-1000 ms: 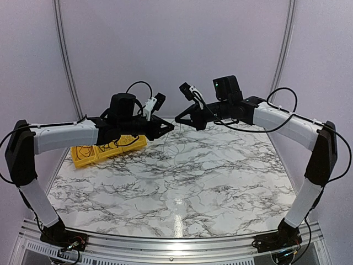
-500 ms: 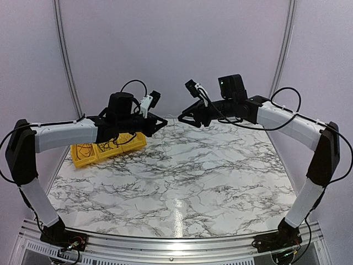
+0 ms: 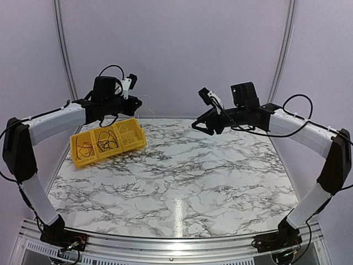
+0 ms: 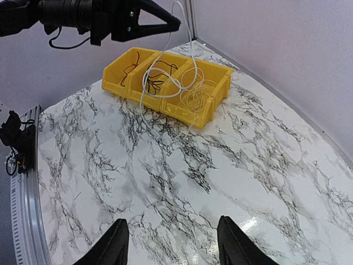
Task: Untangle the cables
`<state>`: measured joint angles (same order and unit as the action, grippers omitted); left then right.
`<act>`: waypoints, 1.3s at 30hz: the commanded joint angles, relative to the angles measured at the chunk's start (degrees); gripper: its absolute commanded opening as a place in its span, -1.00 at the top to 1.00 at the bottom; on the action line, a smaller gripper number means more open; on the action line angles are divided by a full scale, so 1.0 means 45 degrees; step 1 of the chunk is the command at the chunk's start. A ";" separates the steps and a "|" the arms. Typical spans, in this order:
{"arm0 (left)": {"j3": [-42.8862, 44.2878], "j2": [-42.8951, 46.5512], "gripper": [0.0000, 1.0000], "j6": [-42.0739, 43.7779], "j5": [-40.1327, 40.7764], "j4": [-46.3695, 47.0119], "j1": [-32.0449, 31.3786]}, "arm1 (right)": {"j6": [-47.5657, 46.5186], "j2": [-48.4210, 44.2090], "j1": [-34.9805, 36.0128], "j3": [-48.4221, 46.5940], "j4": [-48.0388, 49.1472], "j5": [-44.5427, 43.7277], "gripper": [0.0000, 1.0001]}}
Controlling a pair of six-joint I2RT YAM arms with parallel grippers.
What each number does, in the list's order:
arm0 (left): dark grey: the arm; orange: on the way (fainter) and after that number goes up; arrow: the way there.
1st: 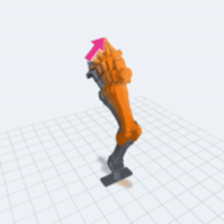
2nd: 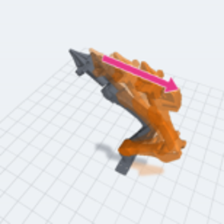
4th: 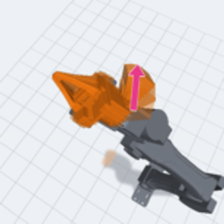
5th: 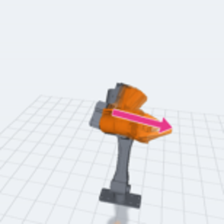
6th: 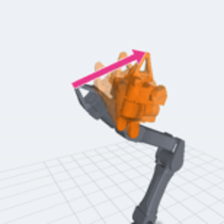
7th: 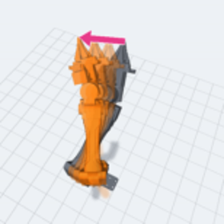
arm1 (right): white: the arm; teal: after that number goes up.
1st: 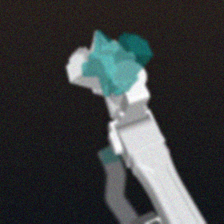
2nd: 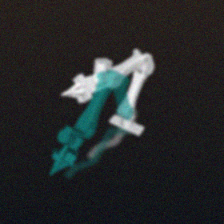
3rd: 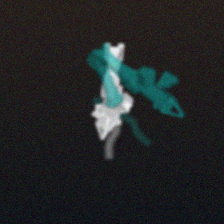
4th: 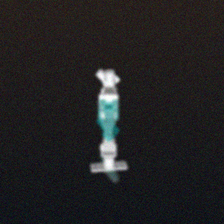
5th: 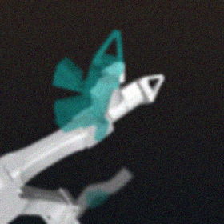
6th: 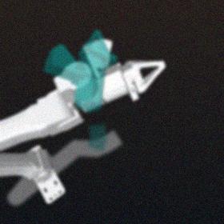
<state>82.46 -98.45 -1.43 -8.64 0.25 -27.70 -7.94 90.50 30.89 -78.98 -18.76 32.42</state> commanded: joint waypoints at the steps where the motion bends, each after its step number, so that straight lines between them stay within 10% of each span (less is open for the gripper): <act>1: 0.1176 -0.0423 1.00 0.0240 0.0906 -0.1271 0.0641 | -0.0417 -0.0618 0.0019 0.0210 -0.0080 -0.0489 -0.11; 20: 0.3318 -0.3531 1.00 0.1041 0.1823 -0.1845 0.2205 | -0.1332 -0.1768 0.0029 0.1480 -0.0593 -0.1525 -0.13; 33: 0.3414 -0.4634 1.00 0.0918 0.7272 -0.1872 0.2250 | -0.1457 -0.2271 0.0018 0.2199 -0.0690 -0.1571 -0.14; 39: 0.3317 -0.4779 1.00 0.1050 0.5956 -0.2002 0.2250 | -0.1493 -0.2279 0.0009 0.2294 -0.0657 -0.1551 -0.14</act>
<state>96.05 -118.74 2.92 20.08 -7.35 -17.82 -13.82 81.60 30.89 -69.04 -21.52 25.98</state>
